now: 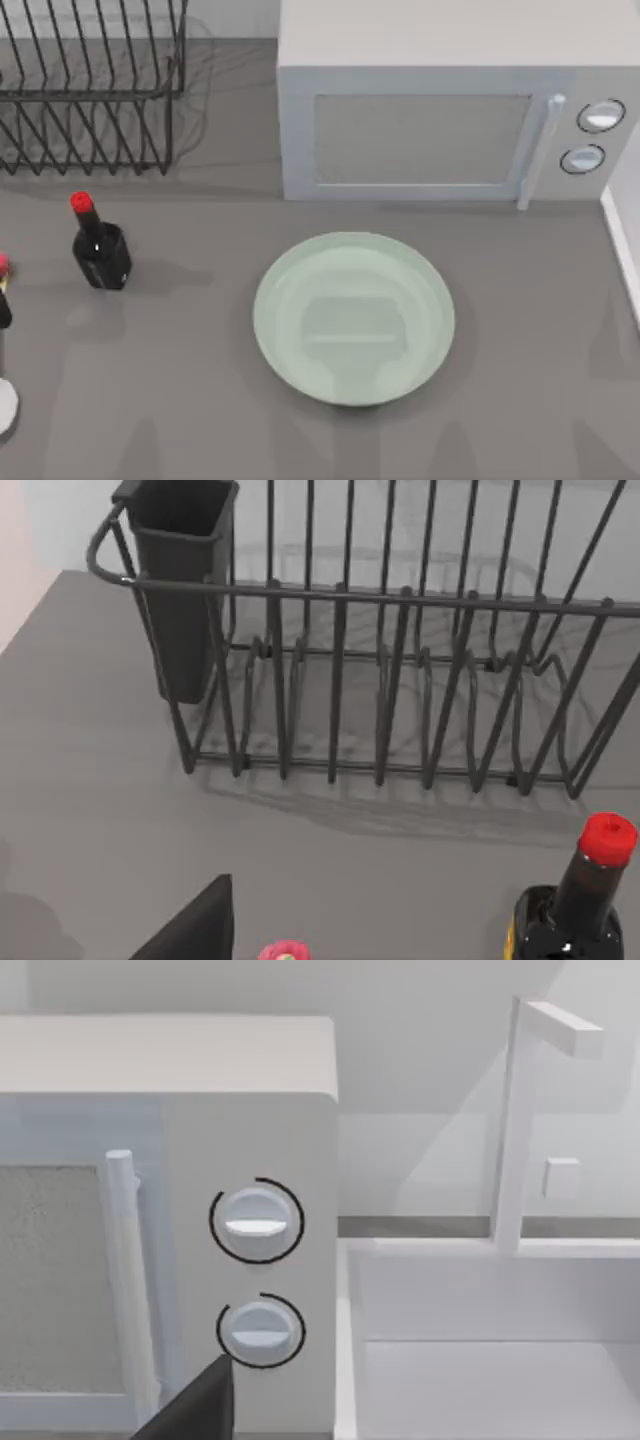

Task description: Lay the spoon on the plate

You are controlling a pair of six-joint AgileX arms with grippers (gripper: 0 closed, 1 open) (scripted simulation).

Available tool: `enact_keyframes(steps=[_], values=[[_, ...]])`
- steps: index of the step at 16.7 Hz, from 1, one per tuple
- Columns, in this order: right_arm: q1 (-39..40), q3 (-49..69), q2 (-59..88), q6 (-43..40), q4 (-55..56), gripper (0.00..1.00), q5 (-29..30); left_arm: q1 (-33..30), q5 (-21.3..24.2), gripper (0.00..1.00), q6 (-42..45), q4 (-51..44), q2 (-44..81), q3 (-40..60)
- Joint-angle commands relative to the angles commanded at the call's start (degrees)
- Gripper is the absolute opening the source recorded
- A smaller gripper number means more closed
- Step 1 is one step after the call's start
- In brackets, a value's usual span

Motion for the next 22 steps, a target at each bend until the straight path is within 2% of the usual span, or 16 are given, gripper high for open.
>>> enact_keyframes(steps=[7, 12, 16, 22], values=[[0.00, 0.00, 0.00, 0.00, 0.00, 1.00, 0.00, 2.30, 0.84, 1.00, -1.67, -22.66, 44.40, 30.56], [0.00, 0.00, 0.00, 0.00, 0.00, 1.00, 0.00, 3.96, 0.57, 1.00, -2.50, -37.73, 69.97, 46.25], [0.00, 0.00, 0.00, 0.00, 0.00, 1.00, 0.00, 4.76, 0.13, 1.00, -2.68, -44.91, 79.56, 52.58], [0.00, 0.00, 0.00, 0.00, 0.00, 1.00, 0.00, 4.56, 0.09, 1.00, -2.66, -45.78, 80.60, 53.19]])
